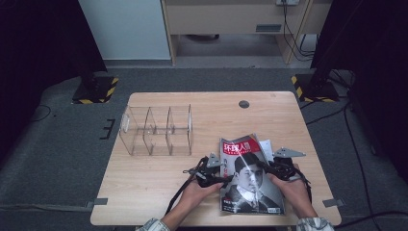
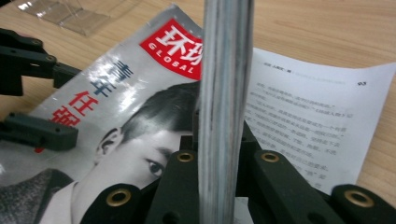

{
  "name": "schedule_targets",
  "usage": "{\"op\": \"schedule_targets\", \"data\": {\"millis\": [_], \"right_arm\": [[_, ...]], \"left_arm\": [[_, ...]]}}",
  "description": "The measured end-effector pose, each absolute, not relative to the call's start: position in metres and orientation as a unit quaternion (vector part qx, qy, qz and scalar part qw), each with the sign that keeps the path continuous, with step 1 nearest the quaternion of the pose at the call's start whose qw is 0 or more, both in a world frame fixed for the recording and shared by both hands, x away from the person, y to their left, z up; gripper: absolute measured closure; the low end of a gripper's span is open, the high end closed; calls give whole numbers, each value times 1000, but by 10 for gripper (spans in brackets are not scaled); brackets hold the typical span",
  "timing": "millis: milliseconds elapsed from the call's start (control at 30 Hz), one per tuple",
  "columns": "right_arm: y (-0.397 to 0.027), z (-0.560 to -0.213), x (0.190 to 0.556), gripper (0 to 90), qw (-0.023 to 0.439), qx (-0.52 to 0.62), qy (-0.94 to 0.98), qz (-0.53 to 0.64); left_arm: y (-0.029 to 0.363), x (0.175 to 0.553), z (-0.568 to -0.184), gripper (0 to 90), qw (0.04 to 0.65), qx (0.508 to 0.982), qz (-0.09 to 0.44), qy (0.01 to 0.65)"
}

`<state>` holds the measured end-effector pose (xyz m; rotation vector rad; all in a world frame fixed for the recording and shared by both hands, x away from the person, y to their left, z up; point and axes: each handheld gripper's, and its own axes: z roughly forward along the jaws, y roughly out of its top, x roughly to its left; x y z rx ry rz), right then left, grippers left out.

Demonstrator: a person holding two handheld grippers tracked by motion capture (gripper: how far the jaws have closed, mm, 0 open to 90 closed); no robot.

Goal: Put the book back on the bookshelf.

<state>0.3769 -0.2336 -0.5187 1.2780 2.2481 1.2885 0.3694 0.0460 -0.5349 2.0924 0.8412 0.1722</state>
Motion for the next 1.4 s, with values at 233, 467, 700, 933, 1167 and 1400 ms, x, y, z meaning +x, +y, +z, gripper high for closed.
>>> {"op": "schedule_targets", "data": {"millis": [233, 467, 700, 933, 1167, 1400], "right_arm": [[-229, -522, 379, 462, 154, 448, 797, 374], [-250, -526, 379, 287, 185, 498, 777, 337], [-248, -528, 379, 353, 165, 503, 775, 343], [-248, -530, 379, 367, 171, 497, 777, 347], [-247, -531, 382, 387, 173, 493, 776, 353], [-245, -532, 385, 395, 174, 483, 778, 362]], "left_arm": [[43, 365, -535, 459, 419, 843, 82, 326], [43, 365, -534, 475, 418, 845, 84, 321], [44, 368, -533, 553, 429, 837, 64, 334], [37, 375, -523, 600, 426, 841, 66, 326], [33, 382, -516, 653, 410, 852, 62, 319], [29, 391, -509, 530, 418, 849, 53, 320]]}}
